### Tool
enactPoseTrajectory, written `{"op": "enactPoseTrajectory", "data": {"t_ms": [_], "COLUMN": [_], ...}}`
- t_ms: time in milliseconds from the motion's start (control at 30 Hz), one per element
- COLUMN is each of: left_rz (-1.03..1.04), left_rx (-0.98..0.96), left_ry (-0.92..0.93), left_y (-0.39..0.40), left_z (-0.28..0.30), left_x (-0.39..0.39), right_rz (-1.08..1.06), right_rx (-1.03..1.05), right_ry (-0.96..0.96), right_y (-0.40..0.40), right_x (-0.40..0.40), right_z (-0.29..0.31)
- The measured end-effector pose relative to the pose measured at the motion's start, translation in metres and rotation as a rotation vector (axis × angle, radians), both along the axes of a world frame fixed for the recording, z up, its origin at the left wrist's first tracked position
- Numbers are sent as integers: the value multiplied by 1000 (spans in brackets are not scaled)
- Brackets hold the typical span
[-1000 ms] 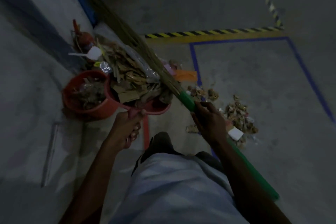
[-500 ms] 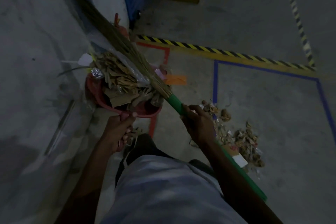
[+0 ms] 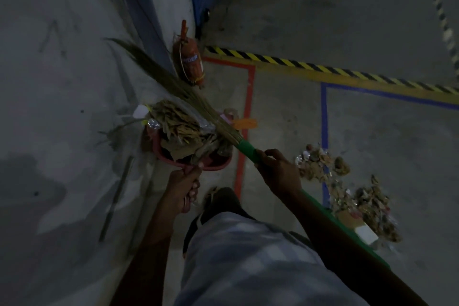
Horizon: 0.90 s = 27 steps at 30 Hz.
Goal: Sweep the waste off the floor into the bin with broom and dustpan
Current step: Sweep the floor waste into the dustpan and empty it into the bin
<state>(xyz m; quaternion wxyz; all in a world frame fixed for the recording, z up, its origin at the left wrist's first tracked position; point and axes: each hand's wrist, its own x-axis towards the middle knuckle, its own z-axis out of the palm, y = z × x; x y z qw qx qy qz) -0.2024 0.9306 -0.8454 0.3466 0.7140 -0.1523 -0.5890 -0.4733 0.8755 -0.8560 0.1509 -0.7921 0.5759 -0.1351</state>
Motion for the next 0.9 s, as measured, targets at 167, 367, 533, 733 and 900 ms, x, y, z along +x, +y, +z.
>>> {"op": "enactPoseTrajectory", "data": {"t_ms": [167,367,533,733,900], "left_rz": [-8,-36,-128,-147,-164], "left_rx": [78,157,265,314,257], "left_ry": [49,120,146,200,113], "left_y": [-42,-89,-134,-182,-197], "left_z": [-18,-54,-86,-111,-112], "left_x": [51,100,127,144,140], "right_rz": [-53,-76,-158,-206,-211], "right_rx": [132,233,253,249,219], "right_ry": [27,56,67,124,159], "right_y": [-32,-62,-68,-77,-81], "right_x": [57,104,132,134,128], "right_z": [-8,-16,-21,-20,-27]}}
